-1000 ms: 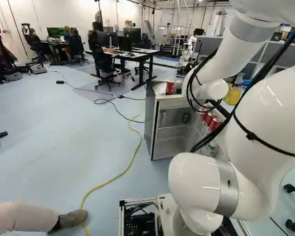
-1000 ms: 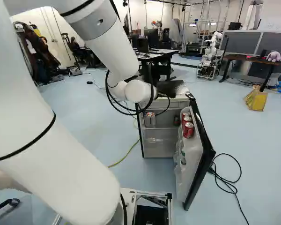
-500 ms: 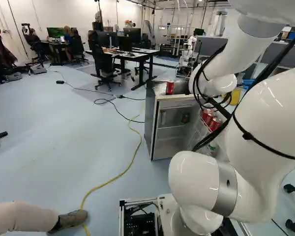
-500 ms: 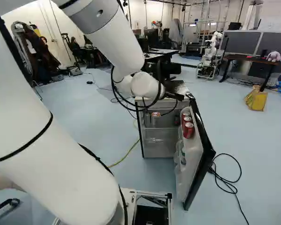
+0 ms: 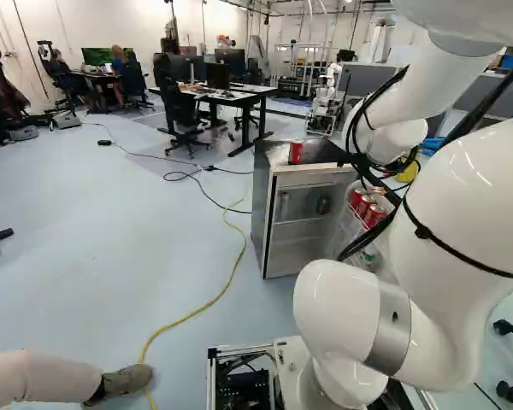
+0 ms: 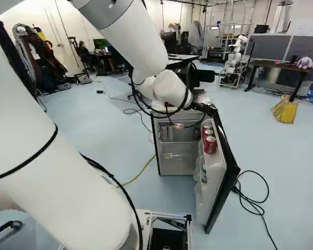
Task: Grab a drink from the fridge
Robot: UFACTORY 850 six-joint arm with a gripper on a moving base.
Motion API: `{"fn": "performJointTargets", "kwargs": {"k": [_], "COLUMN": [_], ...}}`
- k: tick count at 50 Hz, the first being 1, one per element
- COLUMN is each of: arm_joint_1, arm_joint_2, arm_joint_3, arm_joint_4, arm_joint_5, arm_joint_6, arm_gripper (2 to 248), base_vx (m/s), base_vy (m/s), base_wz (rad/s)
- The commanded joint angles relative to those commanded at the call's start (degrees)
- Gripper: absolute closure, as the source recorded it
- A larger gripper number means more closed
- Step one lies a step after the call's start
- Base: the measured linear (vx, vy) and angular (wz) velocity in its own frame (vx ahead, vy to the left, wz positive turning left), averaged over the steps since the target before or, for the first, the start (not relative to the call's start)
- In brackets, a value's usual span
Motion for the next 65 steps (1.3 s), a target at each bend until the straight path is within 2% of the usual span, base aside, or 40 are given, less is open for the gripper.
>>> {"fn": "performJointTargets", "kwargs": {"k": [65], "arm_joint_1": [-11.2], "arm_joint_2": [-1.2], "arm_joint_3": [-10.6], "arm_joint_4": [19.1], "arm_joint_5": [-25.0], "arm_joint_6": [0.0], "arm_gripper": [3], "base_vx": [0.000], "base_vy": [0.000], "base_wz": [0.000]}}
